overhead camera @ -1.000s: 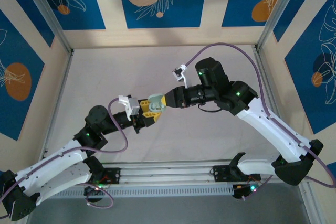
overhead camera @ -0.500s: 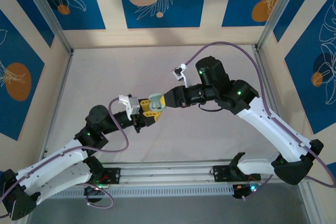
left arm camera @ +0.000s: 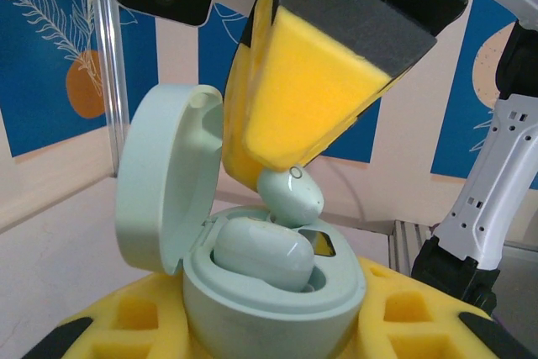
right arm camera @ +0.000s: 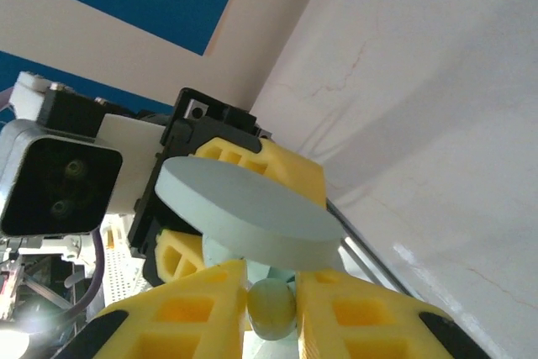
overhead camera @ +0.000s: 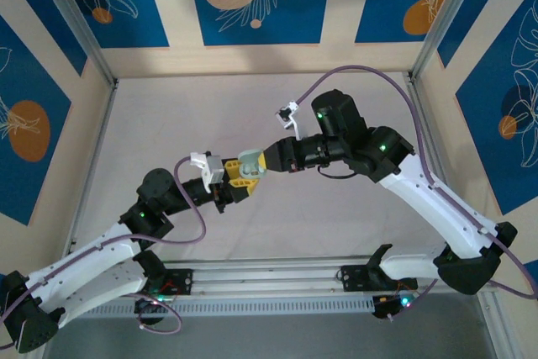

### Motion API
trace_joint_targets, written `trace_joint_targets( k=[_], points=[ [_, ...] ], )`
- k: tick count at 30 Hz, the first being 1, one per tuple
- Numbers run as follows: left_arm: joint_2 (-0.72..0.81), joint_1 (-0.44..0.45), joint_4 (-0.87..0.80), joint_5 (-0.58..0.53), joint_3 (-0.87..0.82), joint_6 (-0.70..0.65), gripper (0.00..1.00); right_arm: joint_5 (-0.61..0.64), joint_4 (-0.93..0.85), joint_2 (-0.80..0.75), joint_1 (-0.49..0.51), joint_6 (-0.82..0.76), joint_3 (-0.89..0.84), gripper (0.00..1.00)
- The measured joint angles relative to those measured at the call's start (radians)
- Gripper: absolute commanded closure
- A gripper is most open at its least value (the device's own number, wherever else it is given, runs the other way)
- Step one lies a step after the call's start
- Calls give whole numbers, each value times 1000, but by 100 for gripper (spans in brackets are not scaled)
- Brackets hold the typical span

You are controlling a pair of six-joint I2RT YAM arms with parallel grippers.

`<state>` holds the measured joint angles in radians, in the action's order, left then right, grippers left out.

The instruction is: Insert the wireless bluetooth earbuds into the charging case

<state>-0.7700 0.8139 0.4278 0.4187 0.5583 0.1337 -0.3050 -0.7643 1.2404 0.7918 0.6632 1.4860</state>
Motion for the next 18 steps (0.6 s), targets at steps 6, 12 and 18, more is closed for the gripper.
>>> trace_joint_targets(
  k=[6,12,18],
  points=[
    [-9,0,0,0,0,3,70,14,-12,8,-3,0,0,76],
    [-19,0,0,0,0,16,70,24,-23,15,-3,6,5,66],
    [-19,0,14,0,0,18,70,48,-37,16,-2,11,17,61]
  ],
)
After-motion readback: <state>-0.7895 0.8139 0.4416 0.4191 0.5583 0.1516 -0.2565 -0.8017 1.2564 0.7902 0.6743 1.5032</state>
